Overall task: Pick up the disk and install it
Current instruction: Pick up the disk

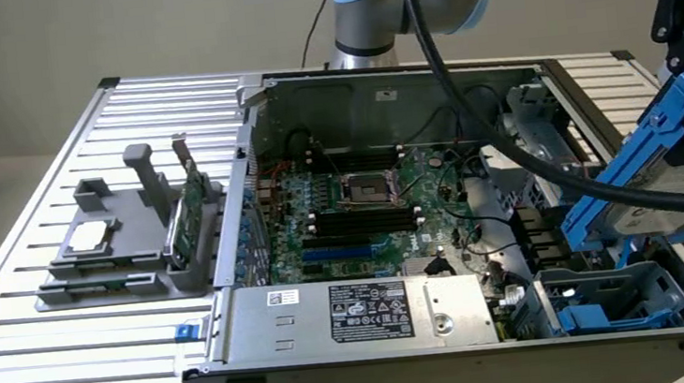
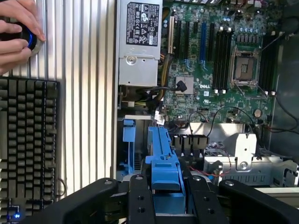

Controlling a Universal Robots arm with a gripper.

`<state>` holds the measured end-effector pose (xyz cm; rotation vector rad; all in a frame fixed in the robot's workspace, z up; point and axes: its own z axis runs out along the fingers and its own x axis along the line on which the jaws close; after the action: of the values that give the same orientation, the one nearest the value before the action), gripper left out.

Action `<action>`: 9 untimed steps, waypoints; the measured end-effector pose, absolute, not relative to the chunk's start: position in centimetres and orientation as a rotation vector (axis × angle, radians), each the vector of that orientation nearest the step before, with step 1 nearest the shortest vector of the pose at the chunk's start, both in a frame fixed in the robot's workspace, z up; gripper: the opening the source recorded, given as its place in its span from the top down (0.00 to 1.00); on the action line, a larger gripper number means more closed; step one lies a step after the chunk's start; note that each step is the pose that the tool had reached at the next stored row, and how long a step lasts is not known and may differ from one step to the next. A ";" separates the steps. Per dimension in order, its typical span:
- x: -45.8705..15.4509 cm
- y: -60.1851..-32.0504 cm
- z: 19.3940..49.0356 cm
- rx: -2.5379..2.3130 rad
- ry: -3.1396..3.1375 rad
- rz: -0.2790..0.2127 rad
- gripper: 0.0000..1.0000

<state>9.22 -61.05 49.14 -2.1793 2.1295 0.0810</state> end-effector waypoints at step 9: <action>9.2 -61.9 47.6 -2.147 2.155 0.075 0.67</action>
<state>9.23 -61.94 47.65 -2.1471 2.1546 0.0747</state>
